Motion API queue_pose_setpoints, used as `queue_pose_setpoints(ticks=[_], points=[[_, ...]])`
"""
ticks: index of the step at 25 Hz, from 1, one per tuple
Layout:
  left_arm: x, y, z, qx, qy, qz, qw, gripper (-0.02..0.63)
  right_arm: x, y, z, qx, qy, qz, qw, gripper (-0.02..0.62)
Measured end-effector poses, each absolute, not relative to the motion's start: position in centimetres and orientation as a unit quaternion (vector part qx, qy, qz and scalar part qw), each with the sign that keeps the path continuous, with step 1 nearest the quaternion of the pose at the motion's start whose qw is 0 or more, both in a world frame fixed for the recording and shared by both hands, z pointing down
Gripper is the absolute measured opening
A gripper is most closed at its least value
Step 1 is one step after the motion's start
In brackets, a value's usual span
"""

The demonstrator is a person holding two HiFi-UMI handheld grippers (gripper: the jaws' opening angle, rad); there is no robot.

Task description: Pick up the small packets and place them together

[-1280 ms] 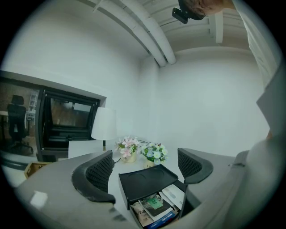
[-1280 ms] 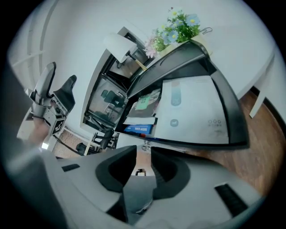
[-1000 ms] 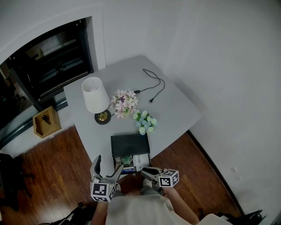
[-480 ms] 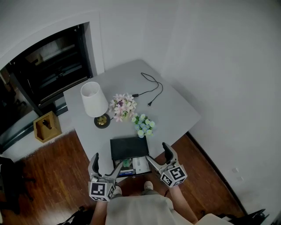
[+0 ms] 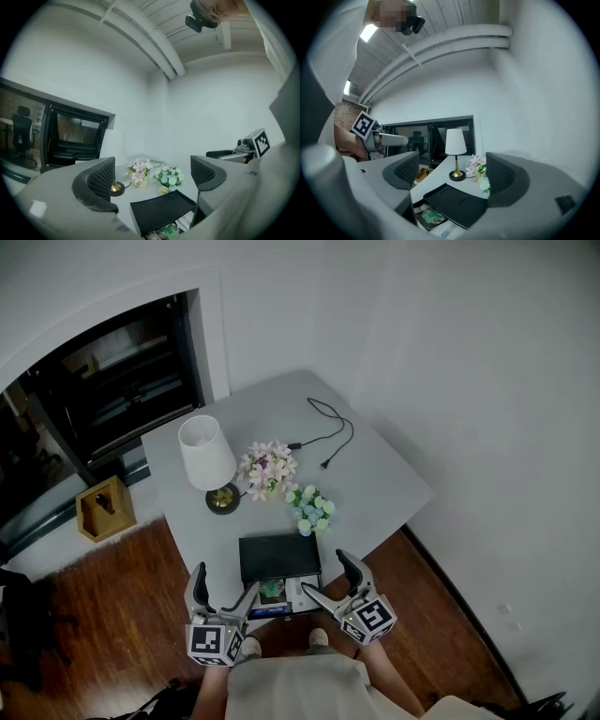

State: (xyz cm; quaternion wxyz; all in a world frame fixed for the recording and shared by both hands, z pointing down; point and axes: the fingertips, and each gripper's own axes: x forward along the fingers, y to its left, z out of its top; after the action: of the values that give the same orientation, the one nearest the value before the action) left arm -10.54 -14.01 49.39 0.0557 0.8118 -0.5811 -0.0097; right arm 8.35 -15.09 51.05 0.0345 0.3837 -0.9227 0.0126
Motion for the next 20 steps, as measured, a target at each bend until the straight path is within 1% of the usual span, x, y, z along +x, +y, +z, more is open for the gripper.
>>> queue_pose_setpoints(ticks=[6, 7, 8, 9, 13, 15, 20], points=[[-11.1, -13.8, 49.7, 0.809, -0.586, -0.009, 0.056, 0.500, 6.1, -13.8, 55.9, 0.317, -0.939, 0.052, 0.121, 0.434], [-11.2, -13.8, 49.8, 0.808, -0.587, -0.008, 0.056, 0.500, 5.4, -13.4, 57.2, 0.298, -0.943, 0.053, 0.142, 0.416], [-11.4, -13.7, 50.0, 0.807, -0.588, -0.008, 0.058, 0.500, 4.6, -13.0, 58.8, 0.278, -0.945, 0.050, 0.168, 0.315], [-11.5, -13.6, 50.2, 0.805, -0.590, -0.008, 0.061, 0.500, 3.6, -12.6, 60.4, 0.258, -0.945, 0.046, 0.196, 0.272], [-12.2, -13.1, 50.2, 0.800, -0.597, -0.004, 0.062, 0.500, 0.0, -11.3, 67.0, 0.187, -0.930, 0.014, 0.317, 0.272], [-12.7, -12.9, 50.2, 0.797, -0.601, 0.002, 0.059, 0.500, -1.5, -10.9, 69.8, 0.155, -0.917, -0.002, 0.366, 0.272], [-14.5, -12.0, 50.7, 0.784, -0.617, 0.001, 0.067, 0.500, -3.6, -10.3, 74.4, 0.110, -0.886, -0.042, 0.448, 0.272]])
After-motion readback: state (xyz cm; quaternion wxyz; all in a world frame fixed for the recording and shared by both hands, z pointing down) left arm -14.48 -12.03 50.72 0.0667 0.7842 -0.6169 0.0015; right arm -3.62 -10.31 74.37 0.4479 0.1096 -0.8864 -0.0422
